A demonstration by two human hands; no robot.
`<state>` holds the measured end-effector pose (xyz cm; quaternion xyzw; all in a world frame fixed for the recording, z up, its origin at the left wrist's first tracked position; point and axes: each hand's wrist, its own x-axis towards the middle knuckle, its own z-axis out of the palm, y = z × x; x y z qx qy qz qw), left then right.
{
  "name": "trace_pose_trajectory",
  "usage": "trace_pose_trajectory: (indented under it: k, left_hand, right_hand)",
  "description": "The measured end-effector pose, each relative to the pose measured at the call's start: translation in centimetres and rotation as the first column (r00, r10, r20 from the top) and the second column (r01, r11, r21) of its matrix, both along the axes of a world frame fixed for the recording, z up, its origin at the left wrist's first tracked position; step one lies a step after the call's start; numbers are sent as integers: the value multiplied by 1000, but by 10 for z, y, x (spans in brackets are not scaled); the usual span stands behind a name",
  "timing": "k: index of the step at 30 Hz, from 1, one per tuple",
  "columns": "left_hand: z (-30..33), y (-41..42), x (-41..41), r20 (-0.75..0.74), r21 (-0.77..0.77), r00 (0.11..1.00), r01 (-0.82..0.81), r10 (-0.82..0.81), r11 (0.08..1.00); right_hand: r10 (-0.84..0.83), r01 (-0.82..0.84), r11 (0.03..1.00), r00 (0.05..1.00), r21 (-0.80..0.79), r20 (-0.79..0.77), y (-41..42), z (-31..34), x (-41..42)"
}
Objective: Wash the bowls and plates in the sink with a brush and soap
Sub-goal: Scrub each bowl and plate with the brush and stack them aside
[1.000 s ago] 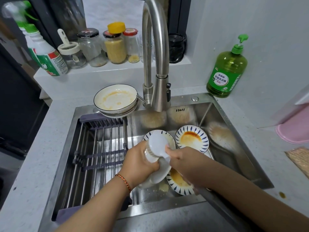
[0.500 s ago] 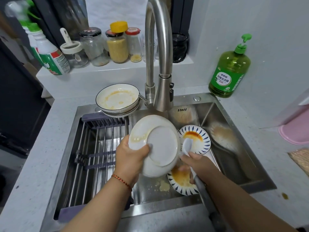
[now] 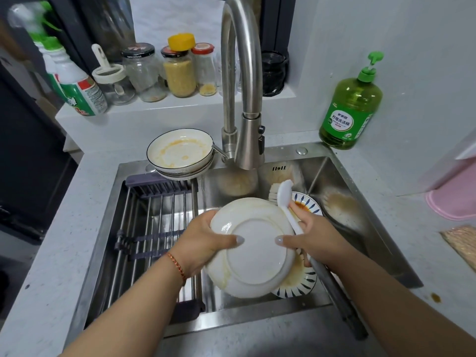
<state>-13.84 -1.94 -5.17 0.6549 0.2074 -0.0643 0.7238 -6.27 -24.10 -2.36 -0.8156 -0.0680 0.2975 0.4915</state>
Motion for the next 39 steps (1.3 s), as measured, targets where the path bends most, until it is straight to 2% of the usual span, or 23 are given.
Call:
trace_pose_trajectory:
  k: [3,5,8,12,14,16,19,22,24,26,28,32,34,36,39]
  left_hand:
    - [16,4,12,-28,293,979,203,-203,934]
    - [20,4,16,-40,423,969,237,-243,875]
    - [21,4,16,0,554,982,155,-186,818]
    - [18,2,12,39,645,990,79,-137,760]
    - [18,-5,11,57,707,984,81,-171,702]
    - [18,-10,11,56,751,980,84,-189,655]
    - [14,-13,11,55,753,983,74,-174,654]
    - [15,-15,6,48,765,979,91,-197,637]
    - [17,-14,2,42,774,977,100,-209,625]
    - [20,-12,-2,79,767,974,75,-211,637]
    - [25,-12,-4,107,767,973,52,-206,640]
    - [25,-15,-2,93,756,976,59,-196,652]
    - [20,-14,-1,100,711,980,49,-170,702]
    - [13,-14,0,118,644,984,27,-135,765]
    - [11,-14,-2,141,624,982,12,-127,781]
  right_hand:
    - [100,-93,993,991,-74,86,6,6,-1]
    - [86,-74,990,991,-118,105,6,8,-1]
    - [-5,26,981,994,-191,114,-2,8,-2]
    - [-50,43,989,997,-141,-50,-1,2,-15]
    - [-51,47,993,998,-113,-33,5,6,-21]
    - [8,-2,993,998,-119,55,15,13,-25]
    - [232,-194,960,955,-204,183,28,22,-37]
    - [343,-279,919,915,-280,214,31,25,-43]
    - [298,-223,908,939,-355,171,26,26,-33]
    - [143,-118,939,988,-322,55,17,26,-19]
    - [88,-90,951,996,-297,-21,12,27,-12]
    - [187,-166,952,980,-256,63,20,38,-21]
    - [341,-289,912,929,-291,146,32,41,-34]
    - [428,-366,883,884,-292,187,39,40,-45]
    - [383,-322,898,908,-299,171,36,38,-36]
